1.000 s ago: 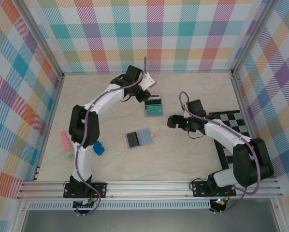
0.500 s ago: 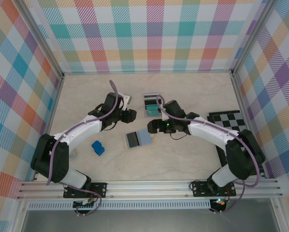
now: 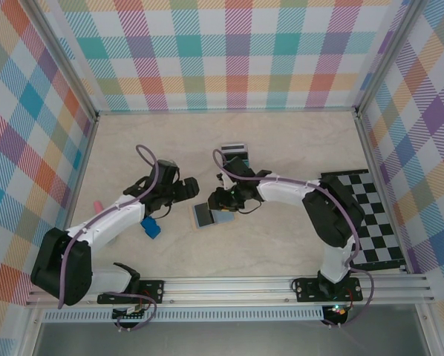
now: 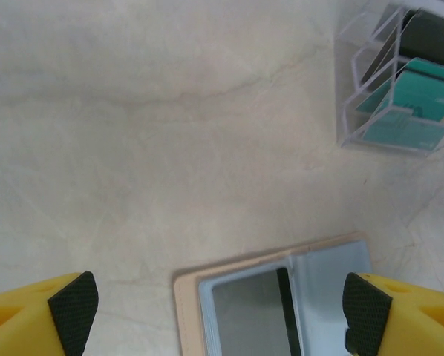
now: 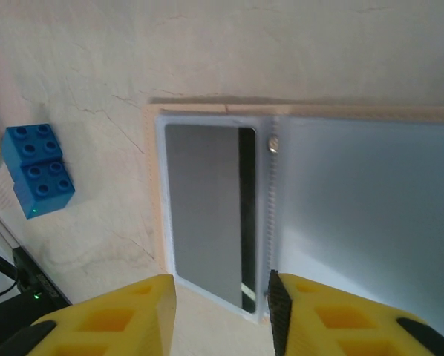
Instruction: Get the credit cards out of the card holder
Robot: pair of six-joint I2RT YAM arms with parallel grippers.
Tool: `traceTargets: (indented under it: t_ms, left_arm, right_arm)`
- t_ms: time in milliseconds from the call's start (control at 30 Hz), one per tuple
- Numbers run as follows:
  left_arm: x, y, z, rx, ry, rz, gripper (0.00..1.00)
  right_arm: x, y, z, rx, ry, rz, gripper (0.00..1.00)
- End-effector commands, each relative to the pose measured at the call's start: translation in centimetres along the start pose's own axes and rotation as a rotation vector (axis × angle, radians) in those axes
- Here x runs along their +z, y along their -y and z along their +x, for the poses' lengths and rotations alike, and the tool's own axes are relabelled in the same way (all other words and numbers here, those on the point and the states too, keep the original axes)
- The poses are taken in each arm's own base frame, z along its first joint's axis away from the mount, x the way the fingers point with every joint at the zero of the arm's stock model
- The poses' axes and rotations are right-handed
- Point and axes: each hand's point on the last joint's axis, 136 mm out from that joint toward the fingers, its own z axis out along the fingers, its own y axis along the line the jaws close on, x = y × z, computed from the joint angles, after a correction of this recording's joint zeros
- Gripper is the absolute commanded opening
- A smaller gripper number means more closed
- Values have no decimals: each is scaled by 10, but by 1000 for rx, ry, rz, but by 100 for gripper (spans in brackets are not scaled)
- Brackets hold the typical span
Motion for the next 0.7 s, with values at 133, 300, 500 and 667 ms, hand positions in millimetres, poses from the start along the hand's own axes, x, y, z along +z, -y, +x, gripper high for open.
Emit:
traceTargets:
  t_ms: [133, 300, 500, 667]
  left_arm:
    - [1, -9, 45, -152, -192, 31, 84]
    - [7, -5, 60, -204, -255, 73, 72]
    - [19, 2, 66, -254, -282, 116, 58]
    - [28, 8, 72, -268, -319, 154, 46]
  right_arm:
    - [18, -2, -3, 26, -52, 6, 30]
    - [22, 1, -4, 25, -58, 23, 28]
    - [30, 7, -2, 28, -84, 44, 23]
    - [32, 10, 0, 27, -94, 55, 22]
